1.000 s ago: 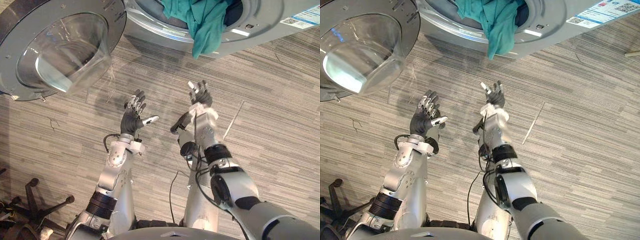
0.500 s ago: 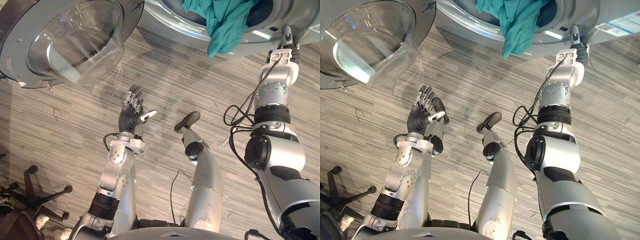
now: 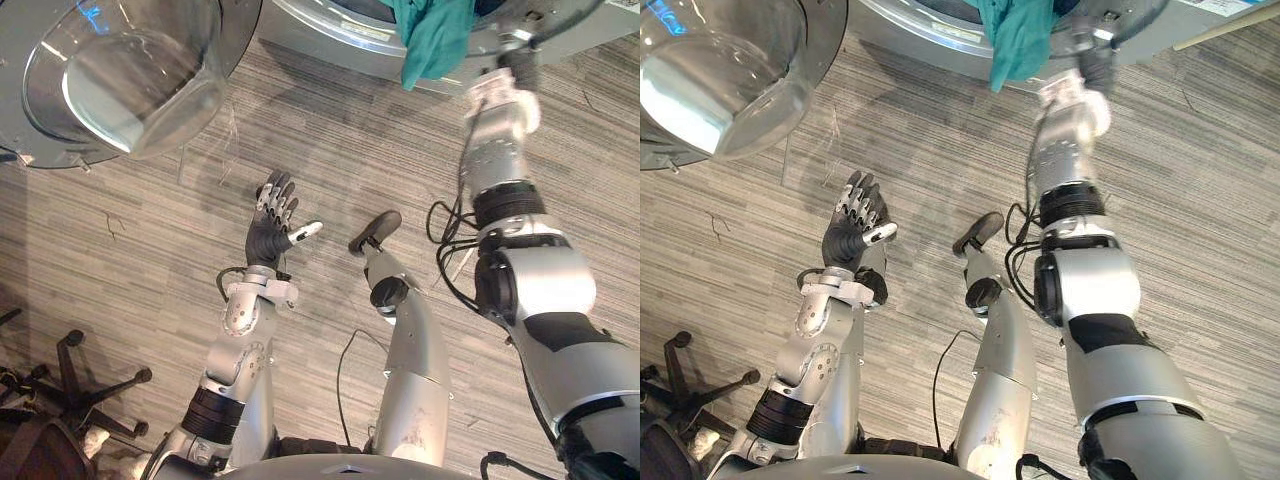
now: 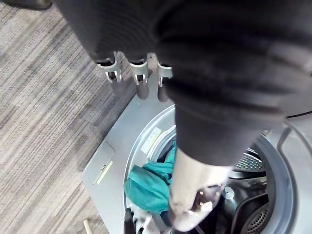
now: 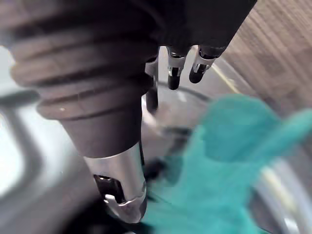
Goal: Pick up the laundry basket with both hands and put the clothes into the washing machine.
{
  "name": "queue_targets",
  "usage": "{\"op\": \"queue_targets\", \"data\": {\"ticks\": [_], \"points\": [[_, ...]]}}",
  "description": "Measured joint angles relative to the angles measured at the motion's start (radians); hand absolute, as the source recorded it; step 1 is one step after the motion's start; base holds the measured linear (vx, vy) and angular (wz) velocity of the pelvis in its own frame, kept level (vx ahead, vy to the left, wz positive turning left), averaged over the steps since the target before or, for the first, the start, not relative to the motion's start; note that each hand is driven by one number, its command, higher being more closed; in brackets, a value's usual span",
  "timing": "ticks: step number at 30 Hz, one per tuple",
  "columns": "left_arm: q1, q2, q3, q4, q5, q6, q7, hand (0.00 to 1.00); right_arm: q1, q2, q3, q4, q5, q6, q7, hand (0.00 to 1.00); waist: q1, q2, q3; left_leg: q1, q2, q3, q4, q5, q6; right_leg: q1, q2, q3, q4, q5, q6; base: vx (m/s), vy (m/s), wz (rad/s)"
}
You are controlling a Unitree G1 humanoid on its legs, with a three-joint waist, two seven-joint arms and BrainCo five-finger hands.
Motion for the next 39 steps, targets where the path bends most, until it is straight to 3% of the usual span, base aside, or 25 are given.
{"op": "queue_targets", "data": {"ticks": [2, 5, 9, 12, 16, 17, 18, 24, 25, 31, 34, 36, 38, 39], "points": [[0.000, 0.000, -0.016, -0.001, 0.000, 0.000, 0.001, 0.00, 0.007, 0.071, 0.020, 0.046, -0.015, 0.026, 0.019, 0.00, 0.037, 0.004, -0.003, -0.004, -0.002, -0.009, -0.008, 0.003, -0.004, -0.008, -0.008, -0.011, 0.029, -0.018, 0.000, -0.03, -0.054, 0.21], [0.001, 0.002, -0.014, -0.001, 0.000, 0.000, 0.002, 0.00, 0.044, 0.128, 0.017, 0.056, -0.011, 0.032, 0.022, 0.00, 0.059, 0.006, -0.004, -0.022, -0.015, -0.032, -0.007, 0.008, -0.009, -0.017, -0.045, -0.040, 0.094, -0.067, -0.005, -0.03, -0.037, 0.47], [0.009, 0.011, 0.022, 0.019, 0.000, 0.000, 0.002, 0.00, 0.065, 0.129, -0.009, 0.056, 0.007, 0.027, 0.021, 0.00, 0.065, 0.006, -0.004, -0.041, -0.017, -0.031, -0.003, 0.062, -0.001, -0.031, -0.074, -0.055, 0.147, -0.099, -0.014, -0.02, -0.022, 0.25], [0.013, 0.012, 0.068, 0.036, 0.001, -0.001, 0.003, 0.00, 0.067, 0.087, -0.013, 0.050, 0.024, 0.021, 0.018, 0.00, 0.059, 0.006, -0.004, -0.053, -0.030, -0.031, 0.004, 0.085, 0.010, -0.047, -0.095, -0.051, 0.168, -0.105, -0.016, -0.01, -0.004, 0.09], [0.017, 0.018, 0.109, 0.036, 0.001, -0.003, 0.006, 0.00, 0.003, -0.052, -0.010, 0.043, 0.023, 0.022, 0.007, 0.00, 0.058, 0.006, -0.004, -0.068, -0.030, -0.032, 0.014, 0.094, 0.035, -0.054, -0.096, -0.054, 0.170, -0.095, -0.033, -0.01, -0.008, 0.01], [0.020, 0.019, 0.108, 0.036, 0.000, -0.005, 0.006, 0.00, -0.030, -0.095, -0.011, 0.044, 0.025, 0.055, -0.007, 0.00, 0.056, 0.006, -0.004, -0.068, -0.029, -0.033, 0.016, 0.094, 0.036, -0.053, -0.095, -0.054, 0.169, -0.095, -0.034, -0.04, -0.026, -0.02], [0.021, 0.019, 0.108, 0.036, 0.000, -0.005, 0.006, 0.00, -0.033, -0.099, -0.008, 0.046, 0.024, 0.081, -0.015, 0.00, 0.052, 0.006, -0.004, -0.068, -0.028, -0.034, 0.019, 0.093, 0.037, -0.051, -0.094, -0.054, 0.168, -0.095, -0.033, -0.05, -0.028, -0.04], [0.023, 0.012, 0.107, 0.035, -0.028, -0.009, 0.003, 0.00, -0.035, -0.132, -0.004, 0.001, 0.014, 0.108, -0.039, 0.00, 0.041, 0.006, -0.004, -0.081, -0.017, -0.037, 0.029, 0.082, 0.044, -0.052, -0.087, -0.064, 0.162, -0.098, -0.026, -0.05, -0.021, -0.03], [0.023, 0.012, 0.107, 0.035, -0.030, -0.009, 0.003, 0.00, -0.035, -0.132, -0.006, -0.003, 0.003, 0.108, -0.040, 1.00, 0.042, 0.005, -0.003, -0.085, -0.015, -0.037, 0.030, 0.082, 0.044, -0.054, -0.085, -0.066, 0.159, -0.096, -0.023, -0.06, -0.008, -0.04], [0.040, 0.011, 0.107, 0.035, -0.039, -0.009, 0.003, 0.00, -0.037, -0.133, -0.011, -0.034, 0.005, 0.108, -0.055, 1.00, 0.035, 0.004, -0.001, -0.089, -0.007, -0.028, 0.025, 0.082, 0.044, -0.054, -0.068, -0.067, 0.124, -0.066, -0.020, -0.05, -0.005, -0.09], [0.040, 0.011, 0.109, 0.034, -0.040, -0.009, 0.001, 0.00, -0.038, -0.133, 0.006, -0.056, 0.070, 0.108, -0.058, 1.00, 0.033, 0.003, -0.001, -0.089, 0.002, -0.028, 0.029, 0.082, 0.045, -0.047, -0.052, -0.066, 0.100, -0.050, -0.024, -0.04, -0.011, -0.10], [0.047, 0.011, 0.110, 0.034, -0.039, -0.008, -0.004, 0.00, -0.041, -0.136, 0.084, -0.083, 0.115, 0.108, -0.060, 1.00, 0.026, 0.004, 0.000, -0.086, 0.009, -0.028, 0.035, 0.080, 0.048, -0.040, -0.042, -0.067, 0.091, -0.046, -0.024, -0.05, -0.031, -0.13], [0.071, 0.011, 0.113, 0.032, -0.039, -0.008, -0.019, 0.00, -0.056, -0.159, 0.241, -0.086, 0.117, 0.102, -0.043, 1.00, 0.018, 0.003, 0.001, -0.085, 0.020, -0.028, 0.049, 0.076, 0.052, -0.030, -0.032, -0.068, 0.086, -0.045, -0.024, -0.04, -0.045, -0.13], [0.092, 0.011, 0.117, 0.035, -0.038, -0.009, -0.033, 0.00, -0.096, -0.197, 0.386, -0.163, 0.089, 0.087, 0.007, 1.00, 0.006, 0.001, 0.002, -0.084, 0.029, -0.028, 0.066, 0.071, 0.047, -0.024, -0.029, -0.070, 0.088, -0.045, -0.024, -0.05, -0.064, -0.17]]}}
